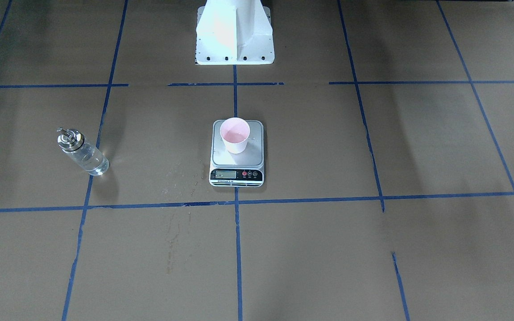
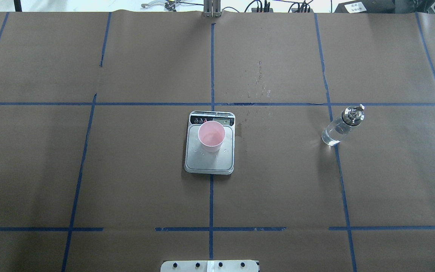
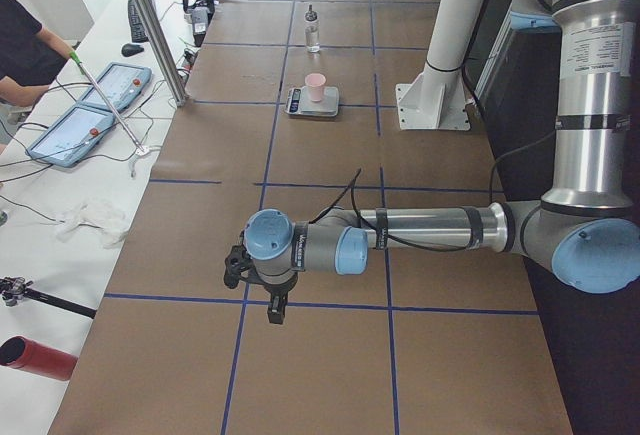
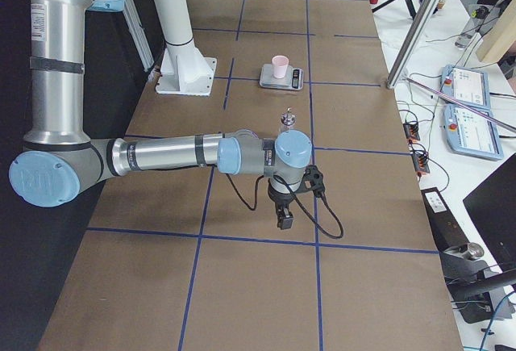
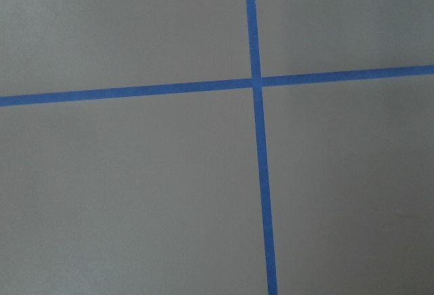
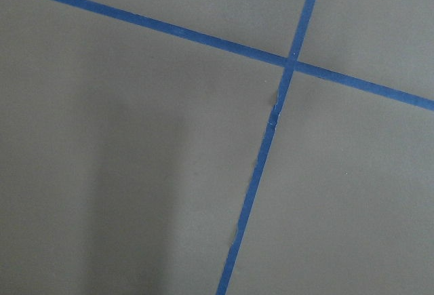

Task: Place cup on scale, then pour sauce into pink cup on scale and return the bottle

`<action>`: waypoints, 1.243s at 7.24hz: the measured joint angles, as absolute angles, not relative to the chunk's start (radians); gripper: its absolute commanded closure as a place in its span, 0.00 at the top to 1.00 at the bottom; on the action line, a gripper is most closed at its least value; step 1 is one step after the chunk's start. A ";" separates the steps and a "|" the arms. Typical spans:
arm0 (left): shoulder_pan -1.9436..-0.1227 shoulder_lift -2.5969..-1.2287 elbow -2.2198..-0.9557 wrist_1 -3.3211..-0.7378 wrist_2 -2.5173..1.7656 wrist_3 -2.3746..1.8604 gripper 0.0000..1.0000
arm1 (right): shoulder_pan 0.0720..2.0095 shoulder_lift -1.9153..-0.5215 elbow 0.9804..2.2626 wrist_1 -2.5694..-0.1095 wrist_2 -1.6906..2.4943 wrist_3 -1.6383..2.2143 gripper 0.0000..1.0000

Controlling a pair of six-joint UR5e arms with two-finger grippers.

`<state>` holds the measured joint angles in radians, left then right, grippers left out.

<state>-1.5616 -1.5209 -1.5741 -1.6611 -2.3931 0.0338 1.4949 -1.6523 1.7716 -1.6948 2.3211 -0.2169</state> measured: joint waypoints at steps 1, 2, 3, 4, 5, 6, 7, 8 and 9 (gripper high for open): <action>-1.562 -1.521 -1.576 -1.646 -2.394 0.034 1.00 | 1.495 -1.651 1.770 -1.694 2.322 -0.216 1.00; -1.562 -1.516 -1.582 -1.635 -2.394 0.034 1.00 | 1.495 -1.651 1.769 -1.694 2.324 -0.216 1.00; -1.563 -1.504 -1.605 -1.613 -2.394 0.035 1.00 | 1.496 -1.651 1.769 -1.694 2.325 -0.216 1.00; -1.562 -1.488 -1.633 -1.588 -2.392 0.036 1.00 | 1.496 -1.651 1.770 -1.694 2.327 -0.216 1.00; -1.562 -1.481 -1.644 -1.576 -2.392 0.037 1.00 | 1.496 -1.651 1.770 -1.694 2.329 -0.217 1.00; -1.562 -1.479 -1.647 -1.574 -2.393 0.037 1.00 | 1.496 -1.651 1.772 -1.694 2.330 -0.218 1.00; -1.561 -1.480 -1.648 -1.574 -2.394 0.038 1.00 | 1.496 -1.648 1.774 -1.694 2.327 -0.219 1.00; -1.561 -1.482 -1.649 -1.574 -2.394 0.038 1.00 | 1.496 -1.644 1.775 -1.694 2.321 -0.220 1.00; -1.561 -1.486 -1.651 -1.573 -2.395 0.037 1.00 | 1.496 -1.640 1.776 -1.695 2.310 -0.220 1.00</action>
